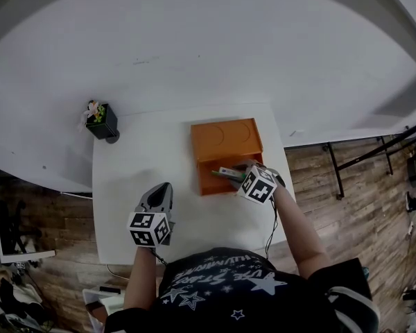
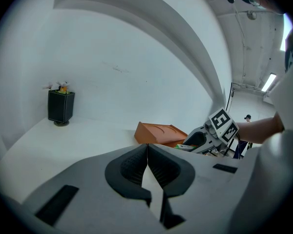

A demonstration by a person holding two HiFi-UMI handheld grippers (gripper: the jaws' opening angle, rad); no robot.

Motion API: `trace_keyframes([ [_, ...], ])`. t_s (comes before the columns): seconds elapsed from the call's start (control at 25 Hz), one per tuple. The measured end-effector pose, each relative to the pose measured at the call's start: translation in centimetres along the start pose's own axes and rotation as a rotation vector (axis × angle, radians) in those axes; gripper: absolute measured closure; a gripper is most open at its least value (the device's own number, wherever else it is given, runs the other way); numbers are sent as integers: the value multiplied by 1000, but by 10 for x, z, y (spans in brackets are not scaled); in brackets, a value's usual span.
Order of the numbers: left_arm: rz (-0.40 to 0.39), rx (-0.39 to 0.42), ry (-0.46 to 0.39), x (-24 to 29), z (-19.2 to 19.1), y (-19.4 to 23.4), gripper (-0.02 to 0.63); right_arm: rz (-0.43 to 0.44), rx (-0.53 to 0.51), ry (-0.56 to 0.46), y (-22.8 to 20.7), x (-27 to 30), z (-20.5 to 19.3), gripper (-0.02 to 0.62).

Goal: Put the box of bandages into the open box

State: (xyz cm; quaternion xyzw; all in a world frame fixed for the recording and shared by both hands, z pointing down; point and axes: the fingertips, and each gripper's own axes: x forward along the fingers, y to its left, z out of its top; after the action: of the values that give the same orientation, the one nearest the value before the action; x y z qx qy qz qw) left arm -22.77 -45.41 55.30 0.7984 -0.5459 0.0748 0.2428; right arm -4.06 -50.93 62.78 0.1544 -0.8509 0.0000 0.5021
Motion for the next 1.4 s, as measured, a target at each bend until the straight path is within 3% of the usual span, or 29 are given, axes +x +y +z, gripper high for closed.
trace_keyframes([
  [0.32, -18, 20, -22, -9, 4, -22, 586, -73, 8, -53, 3, -26, 4, 433],
  [0.68, -1, 29, -54, -34, 1, -45, 586, -232, 32, -197, 7, -77, 9, 434],
  [1.04, 12, 41, -95, -73, -4, -86, 586, -240, 149, -421, 46, -138, 26, 513],
  [1.4, 14, 69, -109, -109, -22, -124, 586, -264, 175, -472, 86, -168, 10, 540],
])
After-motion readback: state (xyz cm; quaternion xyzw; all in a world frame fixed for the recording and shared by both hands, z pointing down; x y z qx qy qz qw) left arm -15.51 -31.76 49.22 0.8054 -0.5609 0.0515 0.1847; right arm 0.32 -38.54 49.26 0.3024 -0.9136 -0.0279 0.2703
